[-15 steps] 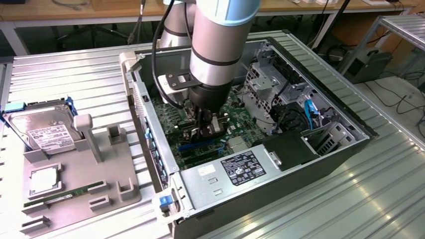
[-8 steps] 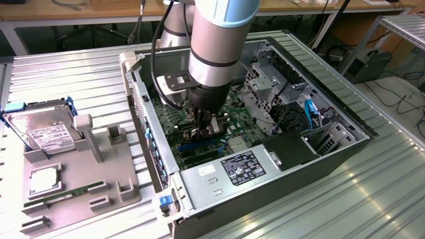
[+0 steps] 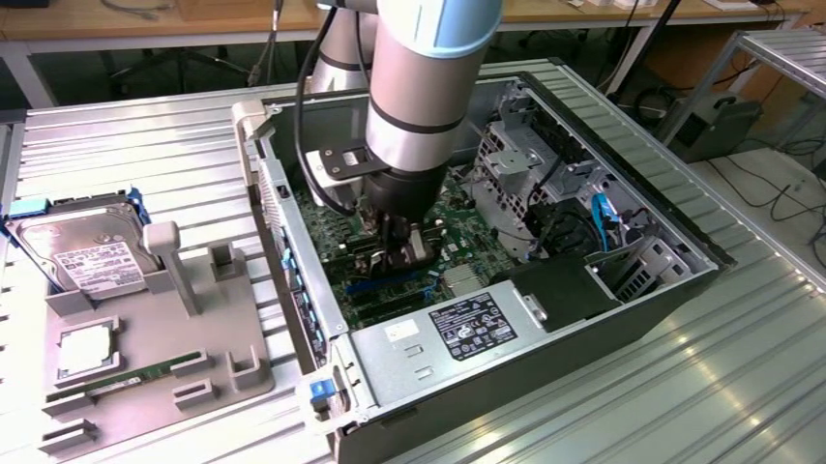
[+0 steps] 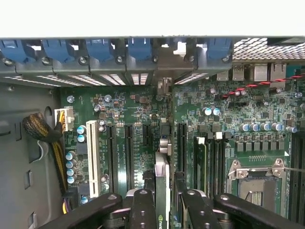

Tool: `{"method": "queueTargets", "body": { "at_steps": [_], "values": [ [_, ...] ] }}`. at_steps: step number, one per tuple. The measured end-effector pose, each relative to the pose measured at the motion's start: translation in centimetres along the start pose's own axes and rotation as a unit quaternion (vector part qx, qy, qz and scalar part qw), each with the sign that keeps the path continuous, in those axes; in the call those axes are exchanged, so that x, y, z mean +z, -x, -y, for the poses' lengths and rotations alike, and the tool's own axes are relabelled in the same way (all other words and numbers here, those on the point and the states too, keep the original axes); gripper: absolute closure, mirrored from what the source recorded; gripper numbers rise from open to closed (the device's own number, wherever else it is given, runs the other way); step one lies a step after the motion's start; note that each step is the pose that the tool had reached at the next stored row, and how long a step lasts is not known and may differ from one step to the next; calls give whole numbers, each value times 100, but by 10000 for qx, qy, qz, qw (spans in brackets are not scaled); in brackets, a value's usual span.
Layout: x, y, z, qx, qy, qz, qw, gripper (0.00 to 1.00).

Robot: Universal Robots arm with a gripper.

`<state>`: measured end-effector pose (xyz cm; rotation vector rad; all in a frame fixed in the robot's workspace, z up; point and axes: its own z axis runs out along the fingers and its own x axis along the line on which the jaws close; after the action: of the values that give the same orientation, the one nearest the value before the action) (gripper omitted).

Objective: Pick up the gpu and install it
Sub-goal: 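Insert the gpu into the slot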

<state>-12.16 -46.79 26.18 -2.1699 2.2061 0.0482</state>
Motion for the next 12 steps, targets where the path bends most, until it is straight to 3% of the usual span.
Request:
{"method": "queueTargets", "body": {
  "at_steps": [12],
  "values": [
    [-9, 7, 31, -46, 2, -3, 10000, 73]
  ]
}}
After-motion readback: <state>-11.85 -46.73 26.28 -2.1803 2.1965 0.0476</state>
